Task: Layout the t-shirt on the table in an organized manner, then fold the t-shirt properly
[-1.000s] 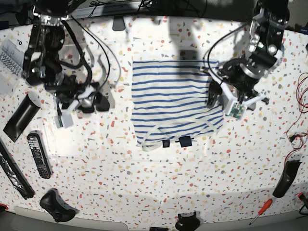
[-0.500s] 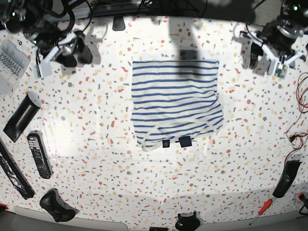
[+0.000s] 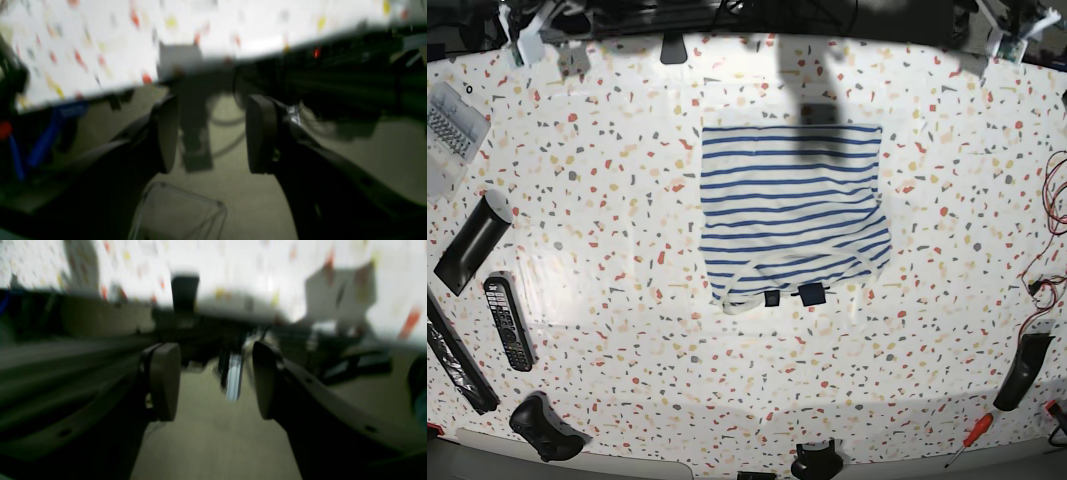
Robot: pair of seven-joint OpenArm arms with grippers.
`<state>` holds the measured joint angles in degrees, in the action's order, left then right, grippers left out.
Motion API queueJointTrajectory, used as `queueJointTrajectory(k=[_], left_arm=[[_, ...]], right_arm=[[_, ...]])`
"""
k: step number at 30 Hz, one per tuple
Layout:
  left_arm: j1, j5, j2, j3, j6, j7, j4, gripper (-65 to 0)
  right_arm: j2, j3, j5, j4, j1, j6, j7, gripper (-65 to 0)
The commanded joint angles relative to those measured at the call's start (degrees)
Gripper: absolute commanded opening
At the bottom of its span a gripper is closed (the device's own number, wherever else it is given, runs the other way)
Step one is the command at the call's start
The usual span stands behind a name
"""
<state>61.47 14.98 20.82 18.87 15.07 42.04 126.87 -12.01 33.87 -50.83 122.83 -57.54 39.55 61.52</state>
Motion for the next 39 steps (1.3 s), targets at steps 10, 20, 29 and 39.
queueJointTrajectory(k=[10, 20, 29, 39], left_arm=[[8.2, 0.1, 0.5, 0.4, 0.2, 3.3, 1.0, -36.0], [12.3, 0.1, 0.5, 0.4, 0.2, 4.5, 0.7, -36.0], [8.5, 0.1, 0.5, 0.2, 0.5, -4.5, -13.2, -36.0], [-11.0, 0.1, -0.2, 0.2, 9.9, -8.3, -41.5, -36.0]], right_arm=[[-0.4, -2.5, -0.8, 1.0, -13.6, 0.4, 0.4, -31.8], [-0.4, -8.3, -0.3, 0.9, -17.5, 0.4, 0.5, -31.8], [-0.4, -17.6, 8.7, -7.2, -17.0, 0.4, -5.9, -31.8], [-2.4, -28.2, 16.9, -28.8, -2.1, 0.4, -17.3, -31.8]])
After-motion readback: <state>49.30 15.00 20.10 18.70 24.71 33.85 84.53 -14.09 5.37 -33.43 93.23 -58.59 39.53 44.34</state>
